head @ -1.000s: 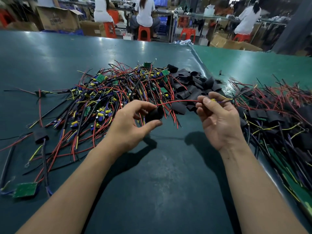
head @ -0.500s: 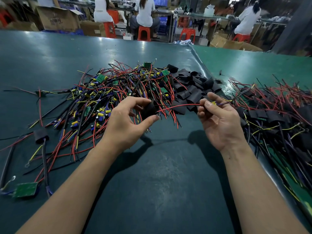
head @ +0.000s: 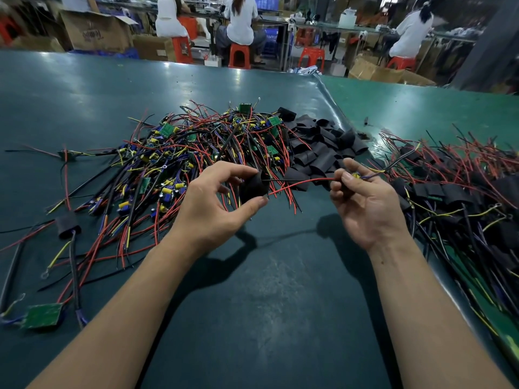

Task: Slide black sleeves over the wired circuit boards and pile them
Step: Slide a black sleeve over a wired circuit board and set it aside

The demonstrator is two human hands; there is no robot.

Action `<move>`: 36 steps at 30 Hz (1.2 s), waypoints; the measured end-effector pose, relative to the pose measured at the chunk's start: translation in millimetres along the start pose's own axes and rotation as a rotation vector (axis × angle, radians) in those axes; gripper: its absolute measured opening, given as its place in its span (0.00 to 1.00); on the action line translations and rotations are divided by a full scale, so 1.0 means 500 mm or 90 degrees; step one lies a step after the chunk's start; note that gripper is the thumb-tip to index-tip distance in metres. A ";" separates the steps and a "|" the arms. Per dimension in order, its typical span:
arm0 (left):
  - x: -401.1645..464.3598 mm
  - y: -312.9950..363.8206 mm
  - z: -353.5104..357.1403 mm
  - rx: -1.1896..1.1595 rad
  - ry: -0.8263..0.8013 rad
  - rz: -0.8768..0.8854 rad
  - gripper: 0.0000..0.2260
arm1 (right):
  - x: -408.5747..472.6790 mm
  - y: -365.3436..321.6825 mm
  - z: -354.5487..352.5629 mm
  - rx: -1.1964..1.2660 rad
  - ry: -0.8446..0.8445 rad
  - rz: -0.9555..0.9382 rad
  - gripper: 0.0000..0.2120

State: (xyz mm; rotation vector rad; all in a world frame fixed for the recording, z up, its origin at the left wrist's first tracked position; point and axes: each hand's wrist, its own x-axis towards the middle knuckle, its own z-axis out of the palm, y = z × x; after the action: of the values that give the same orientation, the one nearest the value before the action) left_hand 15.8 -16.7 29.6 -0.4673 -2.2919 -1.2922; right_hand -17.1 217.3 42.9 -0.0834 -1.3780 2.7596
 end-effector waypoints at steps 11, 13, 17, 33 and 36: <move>-0.002 0.005 -0.001 0.101 -0.057 0.076 0.19 | -0.001 -0.001 0.007 -0.010 -0.001 -0.034 0.11; -0.002 0.006 -0.002 0.103 -0.061 0.085 0.19 | -0.002 -0.001 0.009 -0.001 -0.006 -0.034 0.11; -0.002 0.007 -0.003 0.106 -0.075 0.091 0.19 | -0.001 -0.004 0.007 0.018 -0.007 -0.027 0.11; -0.003 0.014 -0.006 0.092 -0.088 0.085 0.18 | 0.001 0.000 0.005 -0.001 0.021 0.037 0.10; -0.002 0.012 -0.008 0.075 -0.077 0.073 0.18 | 0.001 -0.001 0.002 -0.011 0.019 0.032 0.11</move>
State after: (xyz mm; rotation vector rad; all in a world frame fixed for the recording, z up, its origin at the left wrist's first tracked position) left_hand 20.5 -17.2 35.0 -0.6416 -2.3850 -1.0945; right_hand -17.9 216.8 43.9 -0.1613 -1.4117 2.7755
